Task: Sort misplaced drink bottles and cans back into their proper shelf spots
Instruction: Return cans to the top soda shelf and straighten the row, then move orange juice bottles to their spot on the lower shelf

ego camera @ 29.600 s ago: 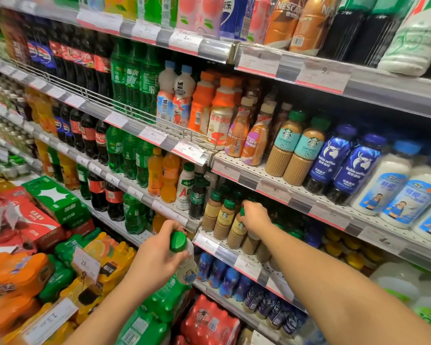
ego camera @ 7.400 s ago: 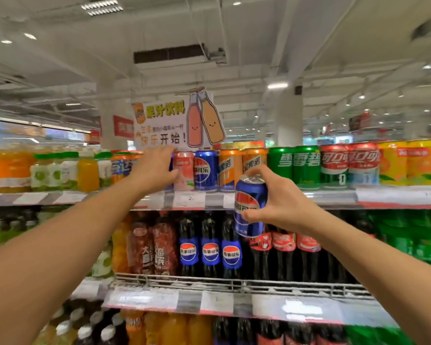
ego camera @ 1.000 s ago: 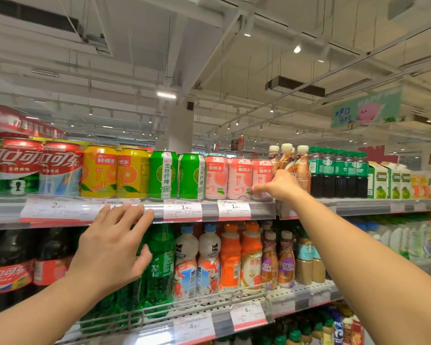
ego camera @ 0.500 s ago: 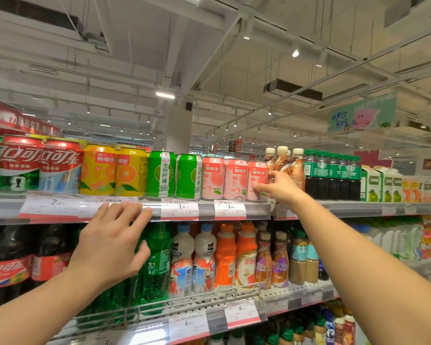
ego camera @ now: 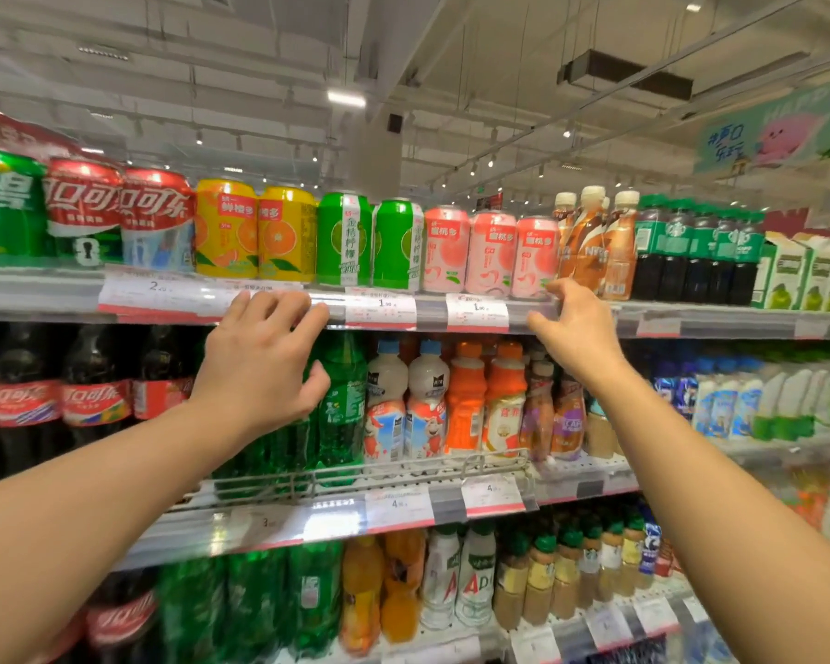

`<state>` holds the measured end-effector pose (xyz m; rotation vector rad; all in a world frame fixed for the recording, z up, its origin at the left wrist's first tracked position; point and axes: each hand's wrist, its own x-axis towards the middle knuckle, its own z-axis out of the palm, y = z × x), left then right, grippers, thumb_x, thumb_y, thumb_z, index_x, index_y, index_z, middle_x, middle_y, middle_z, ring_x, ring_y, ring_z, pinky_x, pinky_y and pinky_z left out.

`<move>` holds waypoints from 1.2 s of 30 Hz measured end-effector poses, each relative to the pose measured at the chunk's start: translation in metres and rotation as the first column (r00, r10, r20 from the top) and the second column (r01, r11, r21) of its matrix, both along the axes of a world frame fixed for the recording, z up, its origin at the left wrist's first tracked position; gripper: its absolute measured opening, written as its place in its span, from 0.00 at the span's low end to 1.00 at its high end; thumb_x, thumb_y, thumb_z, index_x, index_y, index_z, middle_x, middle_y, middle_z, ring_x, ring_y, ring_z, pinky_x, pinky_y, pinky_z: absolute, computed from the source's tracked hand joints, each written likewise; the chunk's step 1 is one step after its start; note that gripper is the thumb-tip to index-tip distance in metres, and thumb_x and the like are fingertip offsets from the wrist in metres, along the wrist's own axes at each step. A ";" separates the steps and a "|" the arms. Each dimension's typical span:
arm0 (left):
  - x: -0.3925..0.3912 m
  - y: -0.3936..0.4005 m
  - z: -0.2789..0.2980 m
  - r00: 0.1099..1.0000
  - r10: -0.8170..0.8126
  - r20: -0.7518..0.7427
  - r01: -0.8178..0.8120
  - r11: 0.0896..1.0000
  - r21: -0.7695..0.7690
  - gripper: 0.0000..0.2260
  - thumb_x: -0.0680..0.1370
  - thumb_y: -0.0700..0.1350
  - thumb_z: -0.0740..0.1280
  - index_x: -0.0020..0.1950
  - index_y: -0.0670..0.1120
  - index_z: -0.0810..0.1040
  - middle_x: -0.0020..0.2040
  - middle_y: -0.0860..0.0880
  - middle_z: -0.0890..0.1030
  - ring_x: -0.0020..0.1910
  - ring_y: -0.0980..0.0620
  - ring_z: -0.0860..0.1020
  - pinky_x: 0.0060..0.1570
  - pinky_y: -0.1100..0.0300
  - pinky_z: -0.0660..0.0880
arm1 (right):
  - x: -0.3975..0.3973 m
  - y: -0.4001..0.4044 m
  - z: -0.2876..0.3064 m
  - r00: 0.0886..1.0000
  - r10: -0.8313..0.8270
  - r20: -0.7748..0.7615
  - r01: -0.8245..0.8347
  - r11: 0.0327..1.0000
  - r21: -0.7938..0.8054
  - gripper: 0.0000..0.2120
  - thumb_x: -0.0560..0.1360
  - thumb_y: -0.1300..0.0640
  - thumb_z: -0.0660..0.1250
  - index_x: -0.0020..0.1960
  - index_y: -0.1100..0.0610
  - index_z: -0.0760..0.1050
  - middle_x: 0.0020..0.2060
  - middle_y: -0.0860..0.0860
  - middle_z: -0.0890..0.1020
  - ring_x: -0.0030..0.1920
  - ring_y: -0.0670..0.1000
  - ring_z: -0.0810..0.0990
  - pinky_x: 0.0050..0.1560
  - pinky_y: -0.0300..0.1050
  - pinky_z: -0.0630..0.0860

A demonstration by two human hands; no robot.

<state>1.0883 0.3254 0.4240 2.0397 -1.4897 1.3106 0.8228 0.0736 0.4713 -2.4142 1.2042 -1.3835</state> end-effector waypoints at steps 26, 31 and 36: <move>-0.032 0.033 0.017 0.958 -0.014 -0.287 0.077 0.975 0.209 0.25 0.79 0.57 0.62 0.74 0.49 0.72 0.75 0.44 0.68 0.73 0.42 0.66 0.63 0.46 0.72 | -0.036 0.164 -0.067 0.861 0.201 -0.467 -0.196 0.979 0.059 0.23 0.78 0.45 0.69 0.70 0.51 0.73 0.66 0.49 0.77 0.62 0.50 0.77 0.64 0.50 0.78; -0.046 0.055 -0.008 0.914 -0.053 -0.403 0.190 0.932 0.309 0.22 0.79 0.58 0.61 0.71 0.53 0.74 0.70 0.49 0.74 0.66 0.46 0.72 0.53 0.49 0.77 | -0.045 0.188 -0.076 0.825 0.206 -0.527 -0.179 0.979 0.101 0.23 0.78 0.45 0.69 0.71 0.50 0.73 0.68 0.48 0.77 0.65 0.48 0.75 0.67 0.49 0.74; -0.046 0.079 -0.045 0.897 -0.009 -0.441 0.240 0.849 0.471 0.23 0.79 0.59 0.61 0.73 0.54 0.72 0.69 0.50 0.75 0.64 0.46 0.74 0.54 0.48 0.78 | -0.052 0.204 -0.090 0.774 0.261 -0.576 -0.167 0.963 0.211 0.25 0.79 0.47 0.71 0.73 0.51 0.72 0.71 0.49 0.76 0.68 0.51 0.76 0.67 0.48 0.73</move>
